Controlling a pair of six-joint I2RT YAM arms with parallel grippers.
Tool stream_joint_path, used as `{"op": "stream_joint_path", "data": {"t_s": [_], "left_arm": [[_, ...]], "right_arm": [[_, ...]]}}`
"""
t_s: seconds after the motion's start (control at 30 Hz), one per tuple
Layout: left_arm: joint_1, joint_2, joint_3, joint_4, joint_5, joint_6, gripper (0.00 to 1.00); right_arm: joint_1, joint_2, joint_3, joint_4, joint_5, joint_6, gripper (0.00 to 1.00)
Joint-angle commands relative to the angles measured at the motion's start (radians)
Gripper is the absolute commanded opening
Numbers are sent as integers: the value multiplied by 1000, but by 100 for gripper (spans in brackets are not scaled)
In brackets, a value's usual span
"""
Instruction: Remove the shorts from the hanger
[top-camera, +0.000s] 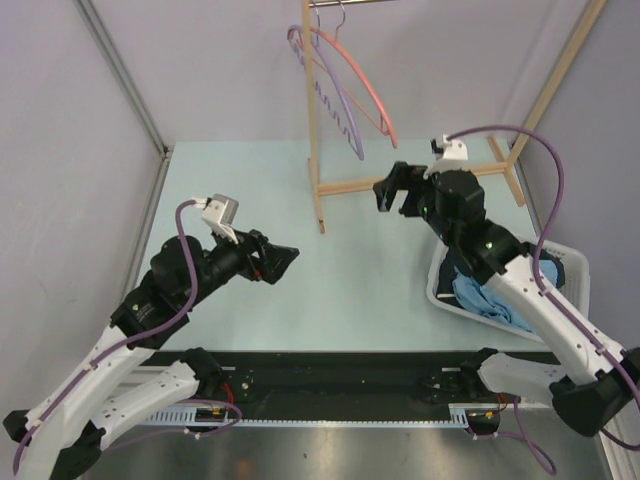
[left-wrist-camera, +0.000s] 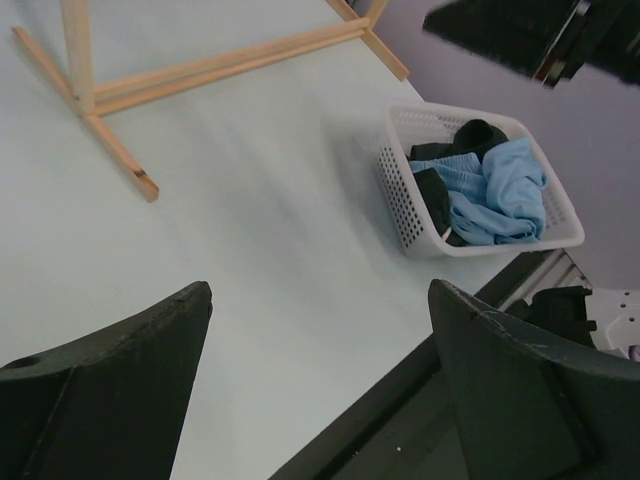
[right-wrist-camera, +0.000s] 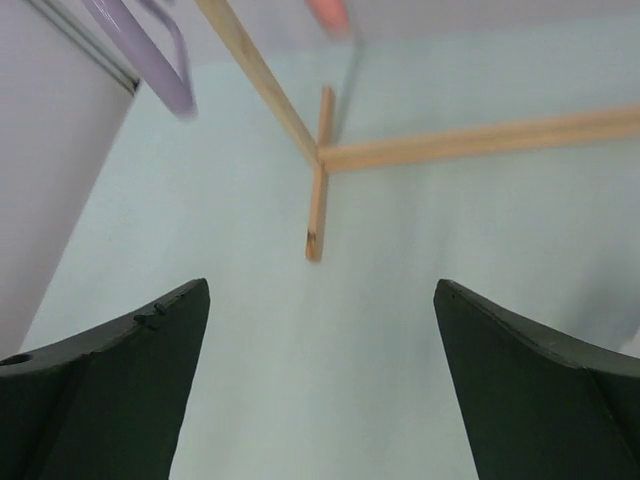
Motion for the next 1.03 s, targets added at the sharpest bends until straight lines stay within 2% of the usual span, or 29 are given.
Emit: {"op": "stream_joint_path", "data": {"t_s": [0.0, 0.07, 0.2, 0.37, 0.43, 0.47, 0.6, 0.67, 0.8, 0.83, 0.87, 0.97, 1.0], "left_arm": [[-4, 41, -38, 94, 123, -67, 94], [-4, 57, -54, 129, 151, -84, 95], [-4, 101, -115, 203, 223, -140, 95], [-5, 136, -248, 378, 370, -223, 95], [-5, 127, -348, 444, 413, -286, 95], [-5, 117, -388, 540, 450, -312, 95], [-5, -18, -610, 715, 479, -440, 95], [-5, -80, -676, 746, 476, -463, 95], [-5, -230, -729, 720, 461, -467, 97], [-7, -286, -736, 720, 461, -470, 97], [-7, -317, -747, 723, 464, -484, 98], [-7, -434, -782, 826, 499, -559, 100], [-5, -460, -793, 867, 508, -587, 100]], "right_arm": [[30, -99, -205, -127, -59, 203, 100], [60, -164, -344, -76, -126, 276, 100], [164, -248, -536, 109, -131, 408, 100], [296, -299, -662, 304, -102, 473, 100], [333, -314, -682, 314, -27, 494, 100], [368, -320, -689, 308, -1, 502, 100], [446, -394, -780, 317, 97, 554, 100], [468, -504, -907, 370, 111, 612, 100], [472, -789, -1148, 571, 96, 715, 100], [475, -917, -1182, 581, 97, 729, 100], [478, -973, -1213, 569, 96, 740, 100], [498, -1106, -1219, 587, 64, 706, 100], [508, -1089, -1195, 613, 15, 695, 100]]}}
